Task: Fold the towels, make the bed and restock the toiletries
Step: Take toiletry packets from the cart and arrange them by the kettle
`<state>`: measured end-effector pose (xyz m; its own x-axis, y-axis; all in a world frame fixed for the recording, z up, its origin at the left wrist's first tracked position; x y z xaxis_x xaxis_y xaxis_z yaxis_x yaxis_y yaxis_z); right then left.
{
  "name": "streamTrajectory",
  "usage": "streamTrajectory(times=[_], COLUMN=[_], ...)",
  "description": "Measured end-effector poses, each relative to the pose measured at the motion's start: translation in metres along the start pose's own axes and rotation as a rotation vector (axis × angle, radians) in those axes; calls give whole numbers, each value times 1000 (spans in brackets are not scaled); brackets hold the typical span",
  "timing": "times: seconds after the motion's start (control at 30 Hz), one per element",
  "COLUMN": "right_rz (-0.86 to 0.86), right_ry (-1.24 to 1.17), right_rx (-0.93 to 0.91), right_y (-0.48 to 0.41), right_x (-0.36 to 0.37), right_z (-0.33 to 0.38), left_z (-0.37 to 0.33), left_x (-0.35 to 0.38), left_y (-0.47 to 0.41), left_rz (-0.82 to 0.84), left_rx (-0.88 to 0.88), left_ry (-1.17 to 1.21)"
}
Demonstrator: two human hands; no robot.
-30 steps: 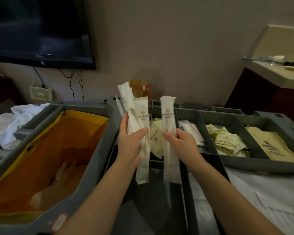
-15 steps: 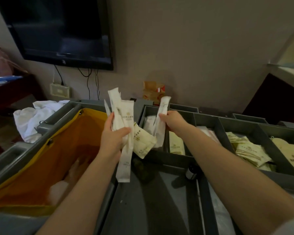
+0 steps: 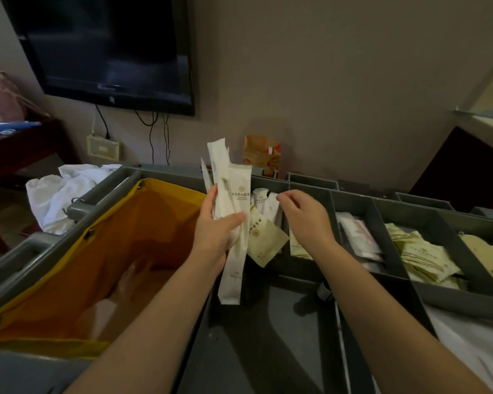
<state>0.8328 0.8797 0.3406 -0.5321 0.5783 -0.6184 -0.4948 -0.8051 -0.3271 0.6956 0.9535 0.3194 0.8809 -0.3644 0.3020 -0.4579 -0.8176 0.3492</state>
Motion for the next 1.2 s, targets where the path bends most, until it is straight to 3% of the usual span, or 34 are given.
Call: streamTrajectory(times=[0.03,0.13,0.3,0.43,0.6,0.7,0.8,0.87,0.97,1.07,1.2], right_rz=[44,215,80,-152,-635,-735,-680,-616,-477,-294,-81], right_ry=[-108,-103,-149,-174,-194,-190,28,264,411,326,95], right_rx=[16,24,97,142,293,466,540,467,280,60,-15], right_y=[10,35,47,46,52,61,73,76,69,60,51], right_x=[-1,1,0,-29,-92,-115,-118,-113,-93,-65,-27], right_z=[7,14,4,-12,-63,-98,-115,-112,-89,-57,-8], left_z=[1,2,9,14,22,28,32,32,33,32,29], left_x=[1,3,8,12,20,31,35,35,33,32,30], left_y=[1,3,5,4,8,15,21,23,23,25,25], left_rz=[12,58,104,88,130,185,230,242,244,251,217], left_rx=[-5,-23,15,4,-31,-25,-4,7,5,8,85], left_ry=[23,63,-12,-35,-85,-128,-159,-167,-170,-149,-158])
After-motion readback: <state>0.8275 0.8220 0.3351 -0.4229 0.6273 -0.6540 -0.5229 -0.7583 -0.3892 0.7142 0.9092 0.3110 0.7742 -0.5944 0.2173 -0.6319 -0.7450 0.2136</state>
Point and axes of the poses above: each hand's wrist, its own y-axis away from the middle knuckle, its own x-axis out of the palm, z = x × y, the point moved 1 cm from there along -y, towards the middle knuckle, and after that the axes turned 13 degrees about -x, right-handed, at the moved point
